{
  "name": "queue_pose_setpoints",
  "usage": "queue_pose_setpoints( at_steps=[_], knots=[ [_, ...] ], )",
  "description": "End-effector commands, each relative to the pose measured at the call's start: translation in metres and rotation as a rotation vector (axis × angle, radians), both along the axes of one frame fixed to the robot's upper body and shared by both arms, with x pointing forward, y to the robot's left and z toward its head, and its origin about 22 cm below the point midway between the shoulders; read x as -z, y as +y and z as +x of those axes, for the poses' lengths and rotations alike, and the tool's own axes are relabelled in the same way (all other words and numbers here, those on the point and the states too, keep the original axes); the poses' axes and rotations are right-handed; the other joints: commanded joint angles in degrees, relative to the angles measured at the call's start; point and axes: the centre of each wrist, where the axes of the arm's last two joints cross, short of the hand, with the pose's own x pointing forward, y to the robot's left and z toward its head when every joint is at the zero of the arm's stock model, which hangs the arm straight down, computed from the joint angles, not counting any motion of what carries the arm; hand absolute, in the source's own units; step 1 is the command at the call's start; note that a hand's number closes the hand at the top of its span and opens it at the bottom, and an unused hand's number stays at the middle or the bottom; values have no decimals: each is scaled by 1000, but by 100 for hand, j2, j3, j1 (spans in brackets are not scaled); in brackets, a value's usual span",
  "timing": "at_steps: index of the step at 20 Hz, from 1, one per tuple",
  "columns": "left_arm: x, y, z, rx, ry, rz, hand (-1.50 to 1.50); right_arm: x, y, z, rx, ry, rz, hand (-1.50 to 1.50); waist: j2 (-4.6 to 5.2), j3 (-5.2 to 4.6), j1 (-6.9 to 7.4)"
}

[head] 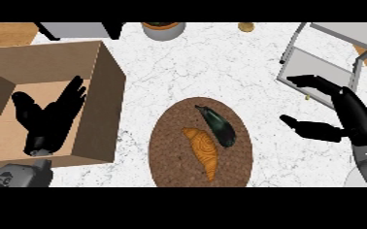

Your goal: Pick the croissant from the placemat and place it in the tiered shelf

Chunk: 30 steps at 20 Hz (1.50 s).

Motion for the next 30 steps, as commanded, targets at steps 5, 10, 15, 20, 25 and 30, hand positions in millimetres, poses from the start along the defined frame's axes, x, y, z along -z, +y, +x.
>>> queue_pose_setpoints(
  at_steps=[5,10,15,20,25,30],
  knots=[
    [43,2,-15,-73,180,-20,0,-36,36,-19,-295,123,-118,-150,60,-161,-82],
    [45,9,-23,-54,178,-48,0,-61,66,-42,-351,210,-234,-150,39,-173,-64],
    [40,4,-21,-49,171,-47,0,-77,104,-58,-264,260,-326,-150,40,-173,9],
    [49,4,-18,-41,166,-30,0,-83,140,-62,-148,258,-379,-150,77,-173,53],
    [38,3,-22,-24,175,-32,0,-74,183,-58,-45,291,-494,-150,58,-163,166],
    [38,-6,-7,-36,160,-37,0,-56,218,-54,-56,370,-575,-150,84,-154,71]
  ],
)
